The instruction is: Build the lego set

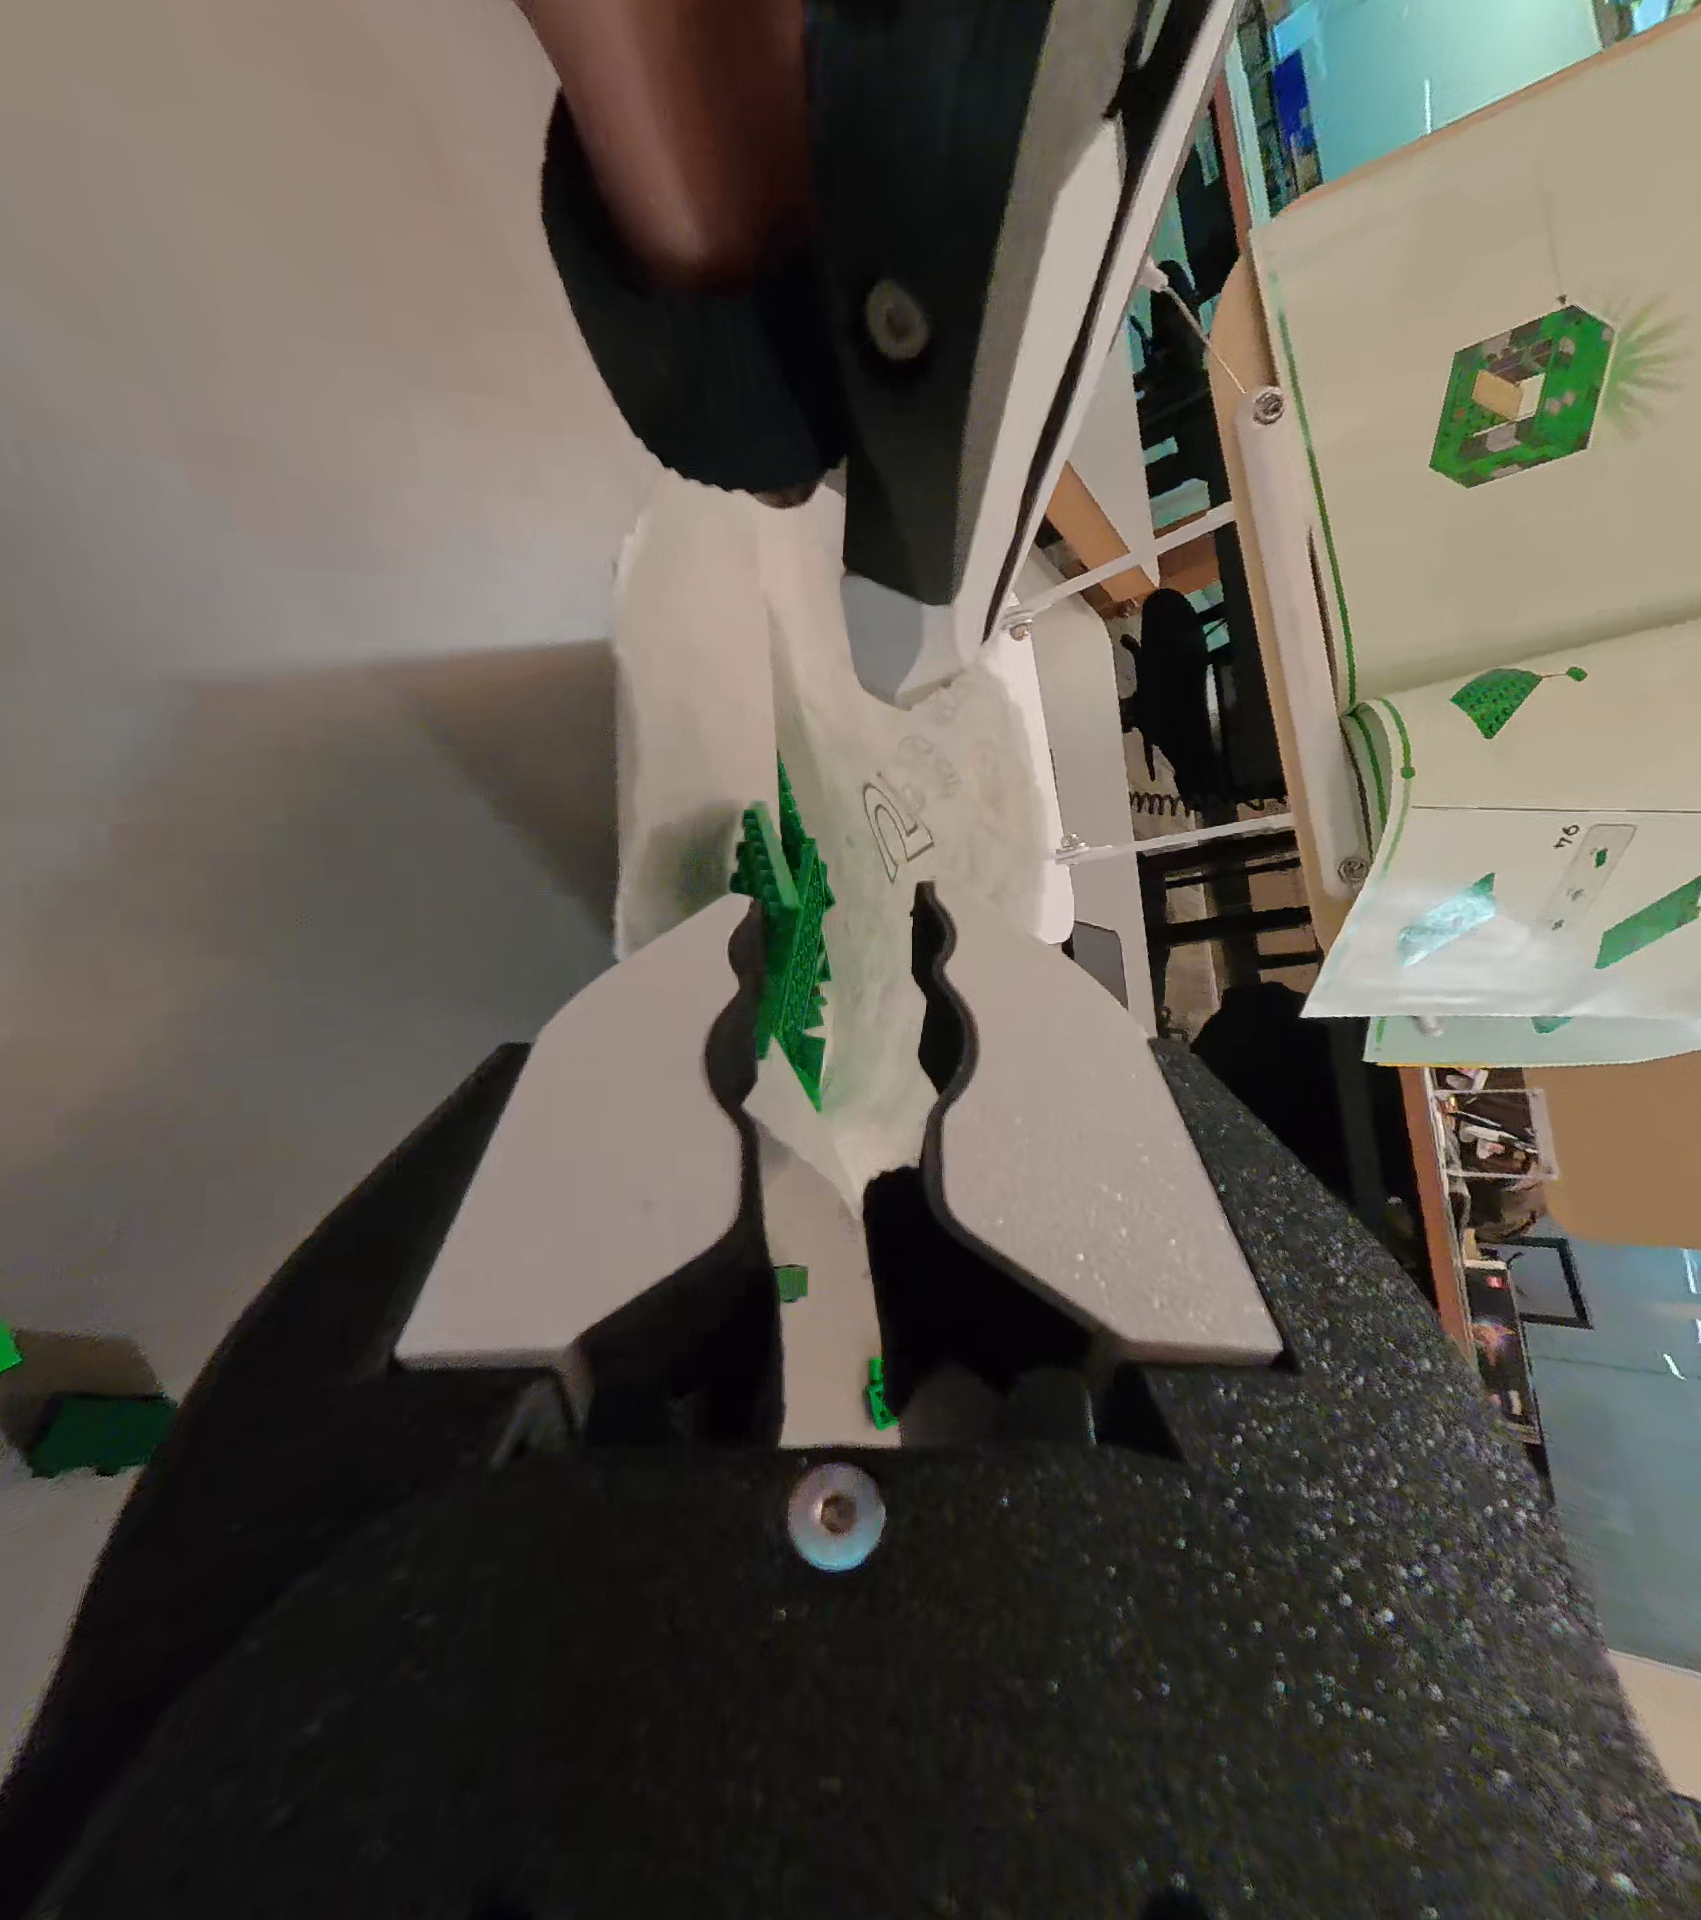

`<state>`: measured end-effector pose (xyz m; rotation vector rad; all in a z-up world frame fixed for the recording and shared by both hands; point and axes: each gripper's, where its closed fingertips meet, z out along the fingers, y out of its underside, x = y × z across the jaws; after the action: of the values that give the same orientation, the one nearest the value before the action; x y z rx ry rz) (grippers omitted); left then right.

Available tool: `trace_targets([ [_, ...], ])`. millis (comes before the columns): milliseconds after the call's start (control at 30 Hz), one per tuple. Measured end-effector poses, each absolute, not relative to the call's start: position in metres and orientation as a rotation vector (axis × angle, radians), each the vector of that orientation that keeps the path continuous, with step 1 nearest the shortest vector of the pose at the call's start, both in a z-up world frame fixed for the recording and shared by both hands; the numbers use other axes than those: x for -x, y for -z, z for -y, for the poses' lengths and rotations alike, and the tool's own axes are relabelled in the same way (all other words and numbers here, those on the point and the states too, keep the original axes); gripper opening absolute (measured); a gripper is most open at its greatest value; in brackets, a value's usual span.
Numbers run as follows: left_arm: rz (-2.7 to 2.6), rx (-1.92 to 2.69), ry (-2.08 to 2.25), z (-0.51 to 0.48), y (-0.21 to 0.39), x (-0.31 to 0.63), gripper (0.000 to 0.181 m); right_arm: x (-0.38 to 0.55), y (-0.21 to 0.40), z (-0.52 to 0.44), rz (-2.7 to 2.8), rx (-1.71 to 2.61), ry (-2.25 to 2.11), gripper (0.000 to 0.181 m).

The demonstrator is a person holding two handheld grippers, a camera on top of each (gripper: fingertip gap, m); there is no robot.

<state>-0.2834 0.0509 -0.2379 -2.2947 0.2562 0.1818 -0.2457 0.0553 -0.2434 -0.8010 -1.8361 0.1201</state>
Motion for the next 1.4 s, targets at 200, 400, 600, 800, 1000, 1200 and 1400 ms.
trace_targets([
  [200, -0.255, 2.291, -0.221, -0.054, 0.239, 0.286, 0.000, 0.241, 0.239, -0.052, 1.786, 0.824, -0.220, 0.028],
  [400, -0.230, 2.269, -0.260, -0.056, 0.238, 0.295, 0.000, 0.225, 0.230, -0.041, 1.716, 0.867, -0.473, 0.028],
  [600, -0.217, 2.271, -0.248, -0.060, 0.237, 0.301, 0.000, 0.206, 0.218, -0.048, 1.616, 0.955, -0.655, 0.028],
  [800, -0.224, 2.274, -0.276, -0.067, 0.224, 0.312, 0.000, 0.191, 0.206, -0.053, 1.528, 0.966, -0.693, 0.023],
  [1000, -0.156, 2.244, -0.264, -0.073, 0.194, 0.343, 0.000, 0.179, 0.199, -0.061, 1.449, 1.008, -0.771, 0.022],
  [1200, -0.106, 2.229, -0.280, -0.069, 0.184, 0.363, 0.000, 0.174, 0.203, -0.066, 1.425, 1.056, -0.816, 0.022],
  [1400, -0.100, 2.201, -0.218, -0.066, 0.185, 0.365, 0.000, 0.174, 0.210, -0.068, 1.433, 1.078, -0.816, 0.022],
])
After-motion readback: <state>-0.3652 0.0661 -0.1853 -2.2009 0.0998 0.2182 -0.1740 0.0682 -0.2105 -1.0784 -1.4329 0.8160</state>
